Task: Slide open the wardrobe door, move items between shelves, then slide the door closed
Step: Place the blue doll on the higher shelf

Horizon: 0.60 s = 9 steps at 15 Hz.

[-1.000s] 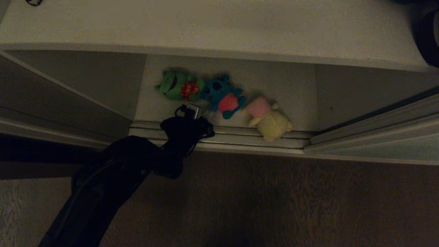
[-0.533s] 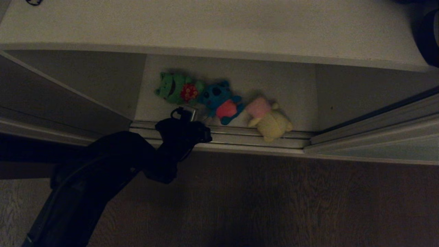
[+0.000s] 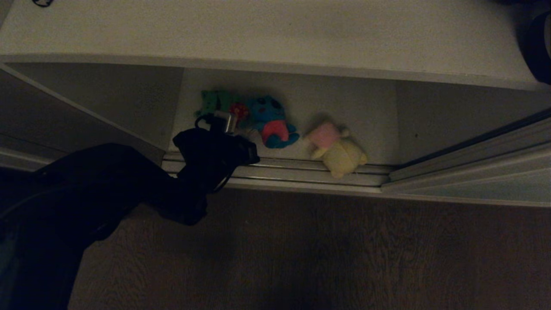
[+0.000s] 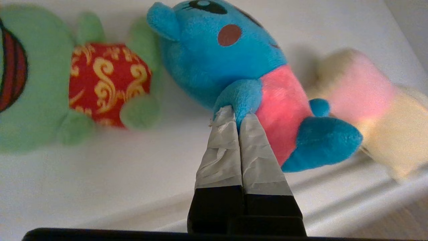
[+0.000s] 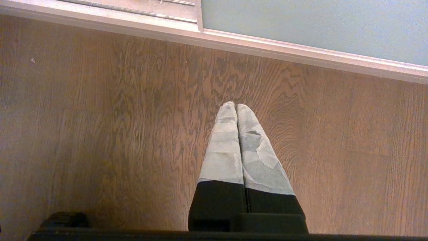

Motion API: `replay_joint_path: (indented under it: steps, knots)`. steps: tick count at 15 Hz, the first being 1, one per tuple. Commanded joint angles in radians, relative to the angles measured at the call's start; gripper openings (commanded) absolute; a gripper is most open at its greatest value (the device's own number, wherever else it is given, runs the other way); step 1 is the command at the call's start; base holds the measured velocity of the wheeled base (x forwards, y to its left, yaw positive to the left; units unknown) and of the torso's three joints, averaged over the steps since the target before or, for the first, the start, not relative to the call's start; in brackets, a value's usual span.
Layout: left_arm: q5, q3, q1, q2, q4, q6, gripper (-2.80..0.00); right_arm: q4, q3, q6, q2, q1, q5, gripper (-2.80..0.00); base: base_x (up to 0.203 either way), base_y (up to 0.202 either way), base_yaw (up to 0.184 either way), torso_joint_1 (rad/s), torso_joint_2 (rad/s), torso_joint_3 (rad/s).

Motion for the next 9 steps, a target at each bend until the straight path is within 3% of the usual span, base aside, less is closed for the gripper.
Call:
replay_joint_path:
  steps: [1,9]
  knots:
    - [0.007,0.099,-0.018,-0.092,-0.001,-0.003,-2.8,0.001,0.0,0.0,0.0,0.0,0.001,-2.8,0.0,0.0,0.0,0.0,0.0,0.0]
    - [0.074,0.394,-0.103,-0.367,0.088,-0.013,-2.8,0.001,0.0,0.0,0.0,0.0,0.001,-2.8,0.0,0.0,0.0,0.0,0.0,0.0]
